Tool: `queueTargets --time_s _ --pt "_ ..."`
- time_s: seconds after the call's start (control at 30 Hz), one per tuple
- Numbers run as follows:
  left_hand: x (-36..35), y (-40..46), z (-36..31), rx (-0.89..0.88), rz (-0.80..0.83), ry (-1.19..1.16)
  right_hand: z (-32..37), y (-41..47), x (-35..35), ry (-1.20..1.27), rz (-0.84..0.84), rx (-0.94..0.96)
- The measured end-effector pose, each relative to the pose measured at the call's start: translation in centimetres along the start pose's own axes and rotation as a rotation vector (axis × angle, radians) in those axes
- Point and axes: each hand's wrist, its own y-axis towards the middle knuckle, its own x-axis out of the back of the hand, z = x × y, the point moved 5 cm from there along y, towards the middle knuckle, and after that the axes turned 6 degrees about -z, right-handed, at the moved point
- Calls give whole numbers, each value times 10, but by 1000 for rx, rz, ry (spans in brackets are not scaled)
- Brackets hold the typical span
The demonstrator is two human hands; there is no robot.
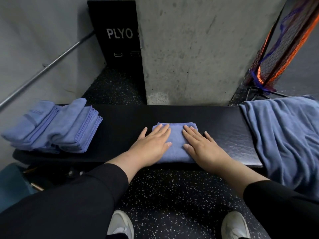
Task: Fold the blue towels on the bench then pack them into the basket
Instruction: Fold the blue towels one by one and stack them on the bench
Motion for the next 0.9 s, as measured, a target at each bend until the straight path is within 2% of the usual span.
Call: queueTargets --time_s 0.27,0.37,0.43,0.53,0.63,0.8,0.9 --pt "-1 -9 15 20 -26 -12 -14 -4 7 48 6 -7" --pt "10 -15 15 -41 -188 29 -12 -17 20 111 -232 114" --pt "19 -22 11 -125 -292 -22 -11 -28 22 104 -304 226" --pt "18 -36 6 -200 -219 -34 -16 -37 12 77 -195 240" --pt "11 -42 4 -189 -144 17 -14 -37 15 107 -252 214" --pt "14 -40 -3 -173 -179 55 0 -31 30 69 -317 157" --pt "18 -39 -4 -148 -244 -63 0 -35 38 95 -278 121"
